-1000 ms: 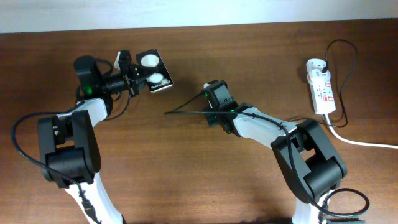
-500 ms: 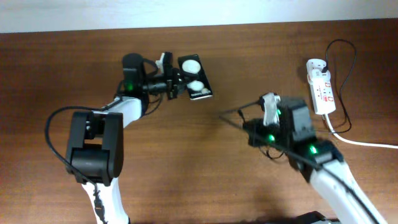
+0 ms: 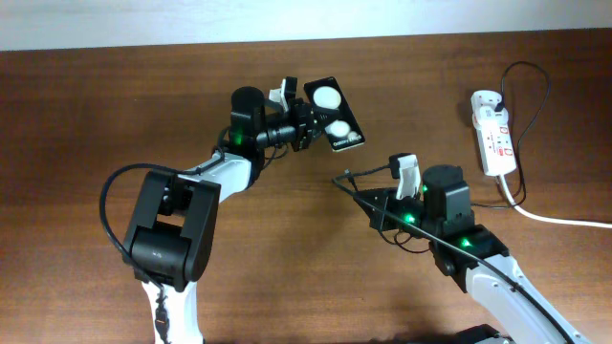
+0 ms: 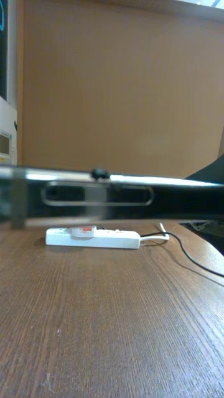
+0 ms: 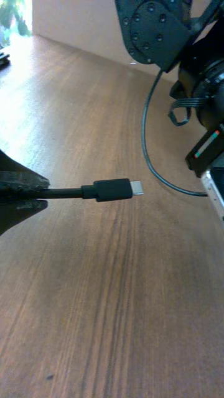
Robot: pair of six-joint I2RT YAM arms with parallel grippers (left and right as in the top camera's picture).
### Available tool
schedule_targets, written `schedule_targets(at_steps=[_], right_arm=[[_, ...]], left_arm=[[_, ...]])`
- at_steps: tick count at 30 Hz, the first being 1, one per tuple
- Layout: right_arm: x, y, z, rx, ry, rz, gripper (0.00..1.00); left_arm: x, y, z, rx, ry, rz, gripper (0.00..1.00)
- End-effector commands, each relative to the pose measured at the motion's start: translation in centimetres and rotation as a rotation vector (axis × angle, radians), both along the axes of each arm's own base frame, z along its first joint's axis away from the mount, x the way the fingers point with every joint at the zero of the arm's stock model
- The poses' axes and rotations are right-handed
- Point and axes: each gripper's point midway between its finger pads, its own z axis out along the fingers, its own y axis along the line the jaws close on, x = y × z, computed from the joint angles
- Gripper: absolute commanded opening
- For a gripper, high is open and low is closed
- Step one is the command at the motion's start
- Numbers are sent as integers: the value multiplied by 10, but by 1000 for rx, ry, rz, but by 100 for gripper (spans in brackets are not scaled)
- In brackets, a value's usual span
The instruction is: Plug charger to phone and switch on socket
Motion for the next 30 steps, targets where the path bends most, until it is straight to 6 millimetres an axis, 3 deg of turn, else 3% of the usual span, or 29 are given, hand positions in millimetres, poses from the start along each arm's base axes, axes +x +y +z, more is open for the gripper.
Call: schedule_targets(at_steps=[1, 6, 11, 30], right_arm=[[7, -2, 2, -1, -25, -22, 4], [23, -10, 10, -28, -96, -90, 4], [35, -9, -3, -30, -89, -101, 4], [51, -9, -2, -29, -139, -126, 4]], left_arm=[[5, -1, 11, -11, -28, 8, 0], [5, -1, 11, -10, -29, 13, 0], [4, -3, 11, -10, -29, 8, 0], [3, -3, 11, -10, -28, 5, 0]])
